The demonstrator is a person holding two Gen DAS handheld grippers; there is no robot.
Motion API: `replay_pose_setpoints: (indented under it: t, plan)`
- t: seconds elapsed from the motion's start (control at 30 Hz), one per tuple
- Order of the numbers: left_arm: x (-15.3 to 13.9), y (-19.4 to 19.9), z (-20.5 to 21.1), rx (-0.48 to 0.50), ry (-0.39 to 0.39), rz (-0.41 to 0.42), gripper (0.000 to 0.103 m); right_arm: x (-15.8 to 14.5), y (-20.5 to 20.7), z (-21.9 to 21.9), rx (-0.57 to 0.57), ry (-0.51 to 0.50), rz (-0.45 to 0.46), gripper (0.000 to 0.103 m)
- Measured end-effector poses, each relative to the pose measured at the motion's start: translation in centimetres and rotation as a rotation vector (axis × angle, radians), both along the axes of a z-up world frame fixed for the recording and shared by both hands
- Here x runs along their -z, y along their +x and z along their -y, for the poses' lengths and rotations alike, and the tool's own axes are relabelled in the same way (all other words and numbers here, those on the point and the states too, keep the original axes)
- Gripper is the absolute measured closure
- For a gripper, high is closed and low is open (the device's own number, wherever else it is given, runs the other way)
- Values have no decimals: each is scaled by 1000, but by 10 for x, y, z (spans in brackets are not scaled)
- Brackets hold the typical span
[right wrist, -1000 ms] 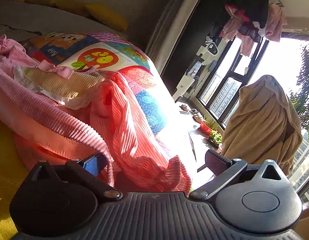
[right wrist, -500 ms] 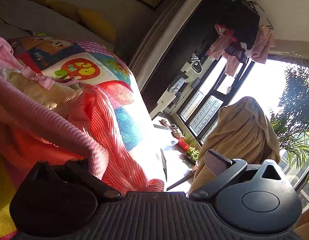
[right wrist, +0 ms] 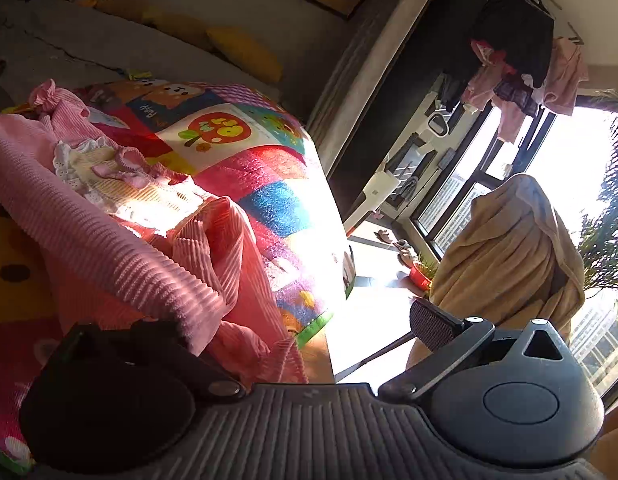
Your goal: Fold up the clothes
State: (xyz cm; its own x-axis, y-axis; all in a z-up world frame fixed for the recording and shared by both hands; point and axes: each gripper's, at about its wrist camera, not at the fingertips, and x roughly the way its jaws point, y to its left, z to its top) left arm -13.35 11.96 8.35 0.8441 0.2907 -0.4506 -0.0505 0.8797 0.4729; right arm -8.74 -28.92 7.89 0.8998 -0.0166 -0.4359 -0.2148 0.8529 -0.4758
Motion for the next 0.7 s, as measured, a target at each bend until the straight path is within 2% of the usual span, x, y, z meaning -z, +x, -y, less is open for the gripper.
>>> replay_pose_setpoints:
  t: [0.07,0.1,0.2,0.3,0.33,0.43,0.5,0.57,0.6,0.7]
  plan:
    - [15,-16,0,44,-62,-85,0,13,-14,4,-94,84,-139,0]
    - [21,-23,-2,98,-141,-140,0,20,-21,6,-141,127,-208,0]
    - [28,-35,-2,253,-340,-229,0,17,-41,9,-253,199,-278,0]
    - [12,-30,5,373,-419,-162,0,-3,-43,11,-267,226,-174,0]
    - [6,-19,8,398,-458,-139,0,-13,-29,10,-237,263,-151,0]
    - [-3,19,22,448,-565,-118,0,-27,17,24,-137,475,-226,0]
    - [1,51,37,463,-644,-138,0,-23,43,40,-99,691,-359,0]
    - [14,82,49,454,-703,-176,0,-6,66,58,-80,968,-493,0]
    - [21,97,55,445,-723,-197,0,2,77,67,-70,1108,-560,0]
    - [46,136,72,403,-707,-252,0,28,110,73,16,1346,-658,0]
